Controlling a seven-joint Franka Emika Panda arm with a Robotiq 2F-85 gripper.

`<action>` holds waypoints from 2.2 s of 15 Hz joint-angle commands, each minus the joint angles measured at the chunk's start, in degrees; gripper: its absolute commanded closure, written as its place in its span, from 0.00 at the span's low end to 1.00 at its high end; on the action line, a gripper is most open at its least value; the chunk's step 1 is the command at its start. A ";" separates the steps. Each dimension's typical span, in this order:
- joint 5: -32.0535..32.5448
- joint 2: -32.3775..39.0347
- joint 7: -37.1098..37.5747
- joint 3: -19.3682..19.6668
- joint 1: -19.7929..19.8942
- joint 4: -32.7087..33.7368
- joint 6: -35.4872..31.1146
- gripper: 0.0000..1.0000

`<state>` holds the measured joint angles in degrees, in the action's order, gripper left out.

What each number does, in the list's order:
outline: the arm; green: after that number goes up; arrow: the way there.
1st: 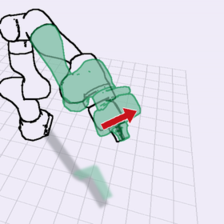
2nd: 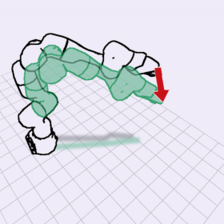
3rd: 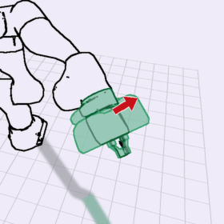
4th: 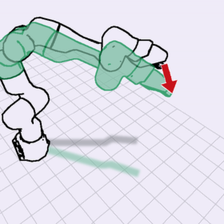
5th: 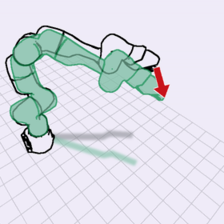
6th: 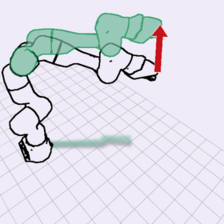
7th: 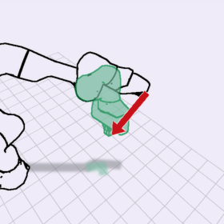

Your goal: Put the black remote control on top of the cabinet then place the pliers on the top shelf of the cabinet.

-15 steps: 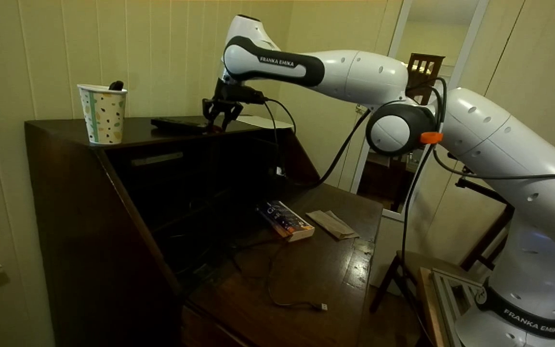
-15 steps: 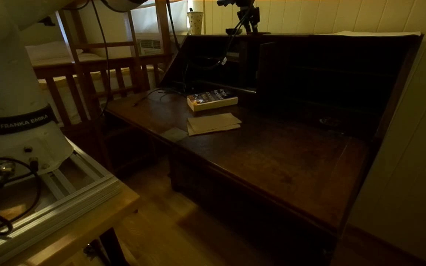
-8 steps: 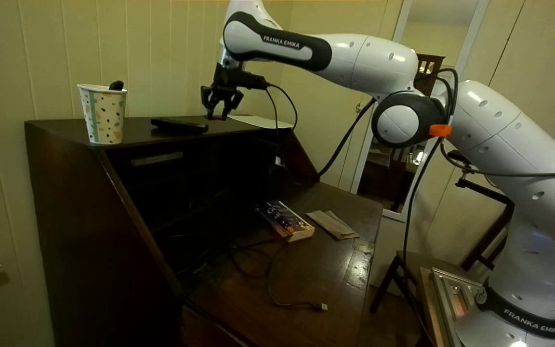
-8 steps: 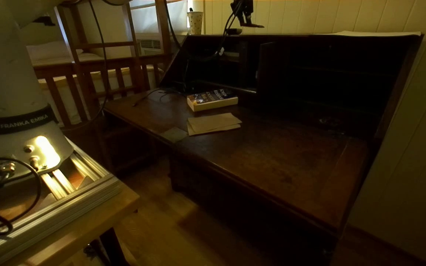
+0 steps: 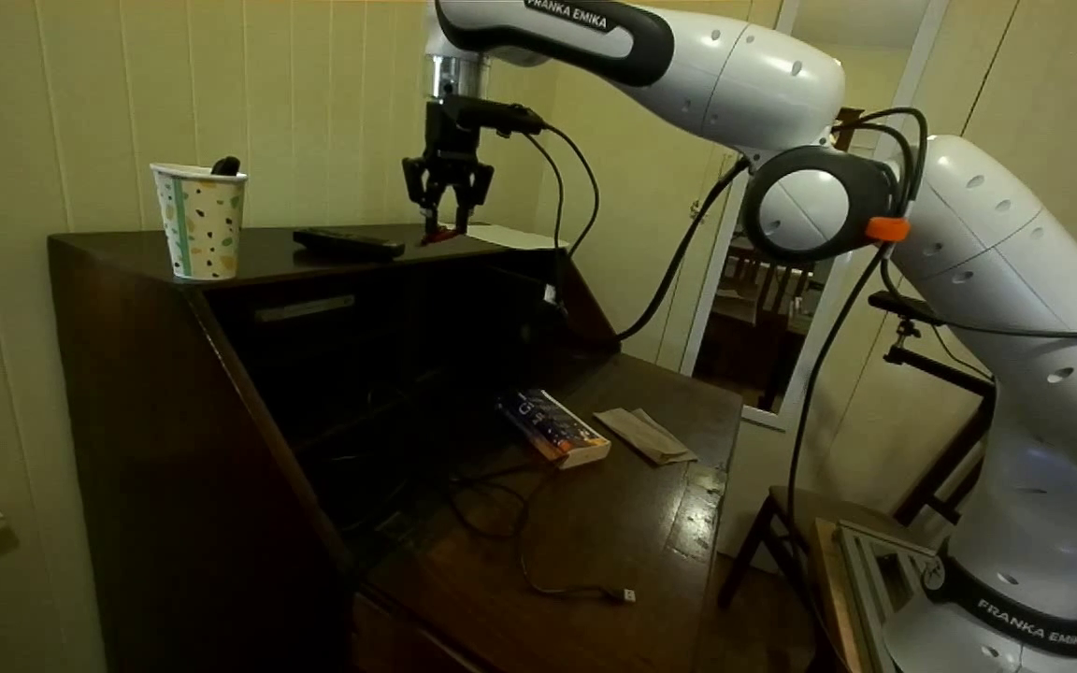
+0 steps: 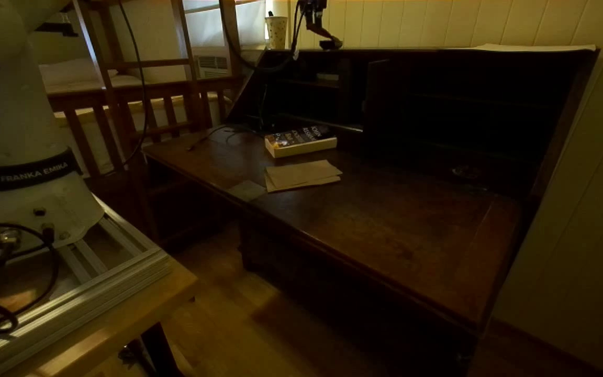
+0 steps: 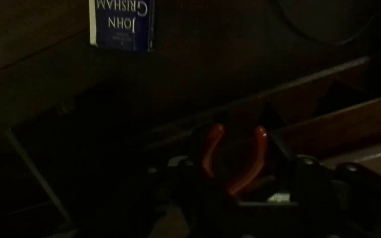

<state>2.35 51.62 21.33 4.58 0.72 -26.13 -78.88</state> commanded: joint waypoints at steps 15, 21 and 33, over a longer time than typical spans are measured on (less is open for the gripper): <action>-7.67 4.42 12.25 -3.67 0.26 -0.82 2.00 0.48; -3.36 6.35 -0.75 -2.96 -2.72 2.81 11.94 0.73; 0.61 5.83 9.70 -0.23 -7.77 1.81 5.62 0.73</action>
<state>3.15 56.59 26.49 3.56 -6.76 -26.00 -70.51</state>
